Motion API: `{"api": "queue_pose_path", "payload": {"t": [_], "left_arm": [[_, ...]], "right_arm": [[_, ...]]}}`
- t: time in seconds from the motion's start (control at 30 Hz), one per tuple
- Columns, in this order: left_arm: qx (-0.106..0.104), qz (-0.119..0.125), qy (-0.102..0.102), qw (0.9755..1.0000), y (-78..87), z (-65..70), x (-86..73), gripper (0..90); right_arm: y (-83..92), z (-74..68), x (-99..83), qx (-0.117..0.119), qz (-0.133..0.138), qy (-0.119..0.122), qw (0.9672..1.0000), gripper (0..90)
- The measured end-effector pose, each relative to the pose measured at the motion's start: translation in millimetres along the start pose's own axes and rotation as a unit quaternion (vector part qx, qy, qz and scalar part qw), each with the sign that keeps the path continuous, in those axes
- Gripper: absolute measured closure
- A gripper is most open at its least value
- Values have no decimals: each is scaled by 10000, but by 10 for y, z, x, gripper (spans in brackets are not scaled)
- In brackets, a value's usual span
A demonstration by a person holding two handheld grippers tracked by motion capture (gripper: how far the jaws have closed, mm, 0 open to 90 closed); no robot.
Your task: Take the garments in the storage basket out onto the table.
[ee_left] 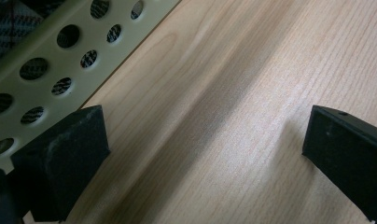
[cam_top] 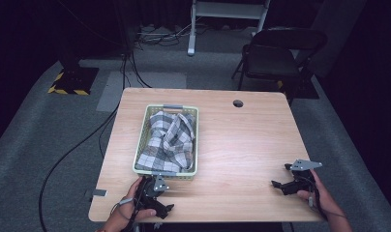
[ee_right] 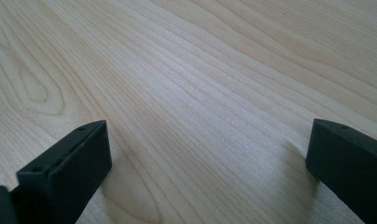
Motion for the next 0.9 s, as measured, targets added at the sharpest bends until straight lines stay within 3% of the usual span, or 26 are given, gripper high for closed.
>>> {"api": "queue_pose_path", "payload": {"t": [0.4, 0.9], "left_arm": [[45, 18, 21, 10000, 5, 7, -6, 3], [211, -296, 151, 9992, 34, 49, 33, 40]], "right_arm": [[-5, -1, 4, 24, 0, 12, 10000, 0], [-6, -1, 5, 15, -1, 7, 10000, 0]]}}
Point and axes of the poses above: each handheld gripper's, and its own axes: y roughly backward along the jaws, x roughly out of its top, z roughly to its right, the point moved 4 cm from there along -y, roughly forward along the jaws, and after that the axes turned 7 degrees about z, right-handed, at the moved point
